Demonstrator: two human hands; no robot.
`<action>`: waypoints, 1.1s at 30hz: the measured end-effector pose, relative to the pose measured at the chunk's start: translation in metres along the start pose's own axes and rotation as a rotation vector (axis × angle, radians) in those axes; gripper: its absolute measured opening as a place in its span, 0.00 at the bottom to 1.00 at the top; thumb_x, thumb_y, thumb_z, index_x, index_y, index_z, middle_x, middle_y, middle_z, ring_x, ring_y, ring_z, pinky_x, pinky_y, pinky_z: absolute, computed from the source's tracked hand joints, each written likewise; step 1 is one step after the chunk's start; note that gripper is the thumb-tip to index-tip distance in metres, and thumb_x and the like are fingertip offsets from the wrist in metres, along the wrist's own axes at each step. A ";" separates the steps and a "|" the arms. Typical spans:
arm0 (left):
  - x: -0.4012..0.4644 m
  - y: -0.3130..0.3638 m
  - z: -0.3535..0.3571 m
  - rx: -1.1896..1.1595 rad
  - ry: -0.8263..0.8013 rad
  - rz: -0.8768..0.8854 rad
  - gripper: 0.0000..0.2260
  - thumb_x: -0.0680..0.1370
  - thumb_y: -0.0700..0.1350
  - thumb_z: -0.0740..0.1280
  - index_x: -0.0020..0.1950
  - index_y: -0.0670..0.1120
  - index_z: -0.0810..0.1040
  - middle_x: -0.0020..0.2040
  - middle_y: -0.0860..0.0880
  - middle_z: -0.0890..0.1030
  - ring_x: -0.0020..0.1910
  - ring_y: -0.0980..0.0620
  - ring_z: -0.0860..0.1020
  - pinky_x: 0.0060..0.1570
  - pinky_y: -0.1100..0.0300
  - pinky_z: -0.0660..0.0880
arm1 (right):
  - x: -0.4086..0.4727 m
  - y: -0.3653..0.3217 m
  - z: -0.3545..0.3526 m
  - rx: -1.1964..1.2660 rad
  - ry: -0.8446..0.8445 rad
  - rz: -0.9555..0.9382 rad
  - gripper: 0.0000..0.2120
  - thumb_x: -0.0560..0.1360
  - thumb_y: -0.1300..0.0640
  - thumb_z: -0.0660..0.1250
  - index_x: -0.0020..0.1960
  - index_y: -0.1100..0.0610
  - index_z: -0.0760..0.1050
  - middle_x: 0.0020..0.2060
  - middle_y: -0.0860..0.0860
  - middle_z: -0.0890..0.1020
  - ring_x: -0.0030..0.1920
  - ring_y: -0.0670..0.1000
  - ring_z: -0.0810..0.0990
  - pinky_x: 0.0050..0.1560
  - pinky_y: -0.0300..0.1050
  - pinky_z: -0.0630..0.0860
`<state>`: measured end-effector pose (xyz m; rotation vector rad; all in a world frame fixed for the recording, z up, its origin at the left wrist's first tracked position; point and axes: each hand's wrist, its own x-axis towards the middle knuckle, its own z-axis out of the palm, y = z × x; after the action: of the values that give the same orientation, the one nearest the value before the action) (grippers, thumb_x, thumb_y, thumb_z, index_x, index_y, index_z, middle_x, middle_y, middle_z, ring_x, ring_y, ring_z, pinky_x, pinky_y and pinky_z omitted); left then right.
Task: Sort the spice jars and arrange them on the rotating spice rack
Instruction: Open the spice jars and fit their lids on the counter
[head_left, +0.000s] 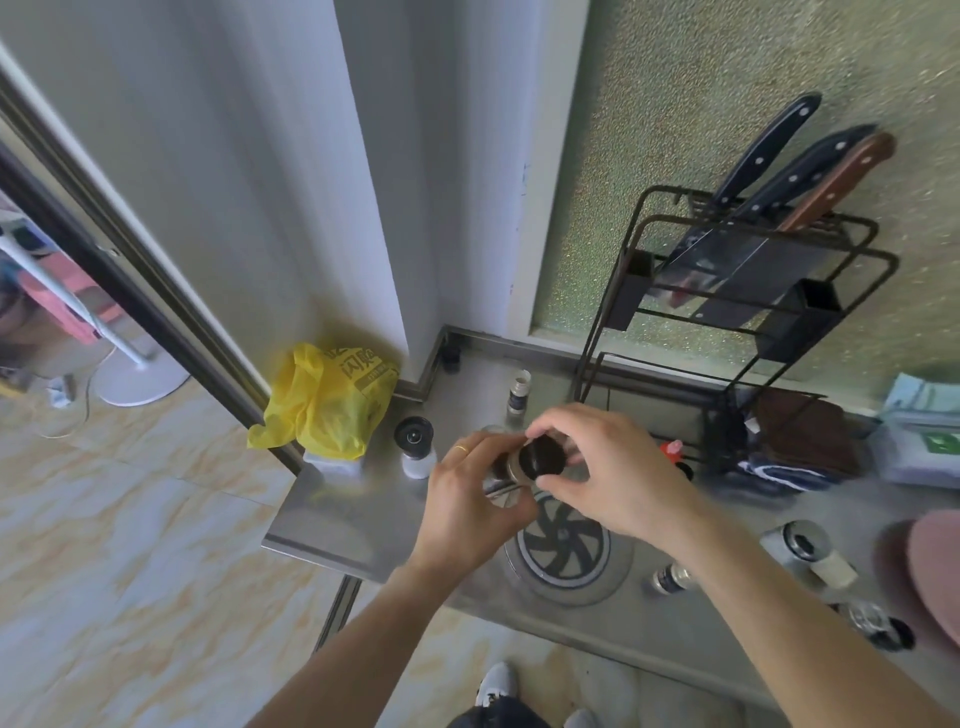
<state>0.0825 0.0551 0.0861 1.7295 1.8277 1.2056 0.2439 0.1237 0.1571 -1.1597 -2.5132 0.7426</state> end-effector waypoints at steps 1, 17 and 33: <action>0.000 0.001 0.001 -0.002 -0.008 0.005 0.22 0.63 0.41 0.77 0.57 0.51 0.82 0.50 0.57 0.82 0.48 0.60 0.78 0.51 0.76 0.68 | -0.001 -0.001 0.000 -0.052 0.016 0.015 0.15 0.70 0.49 0.75 0.54 0.47 0.76 0.44 0.41 0.80 0.43 0.45 0.81 0.46 0.43 0.77; 0.000 0.001 0.003 -0.022 -0.053 0.040 0.19 0.65 0.45 0.78 0.56 0.50 0.82 0.48 0.56 0.82 0.47 0.59 0.78 0.50 0.73 0.70 | -0.003 0.000 0.001 -0.178 -0.099 0.097 0.23 0.71 0.43 0.72 0.63 0.49 0.72 0.54 0.48 0.81 0.53 0.52 0.79 0.48 0.43 0.71; 0.009 -0.007 0.004 -0.012 -0.066 0.019 0.20 0.65 0.44 0.76 0.56 0.51 0.82 0.50 0.57 0.82 0.48 0.58 0.79 0.50 0.71 0.72 | 0.003 0.001 0.010 -0.201 -0.012 0.127 0.17 0.74 0.41 0.66 0.55 0.52 0.73 0.47 0.50 0.81 0.49 0.54 0.80 0.43 0.47 0.73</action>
<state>0.0792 0.0651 0.0811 1.7625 1.7663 1.1509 0.2382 0.1237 0.1482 -1.3954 -2.5919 0.5363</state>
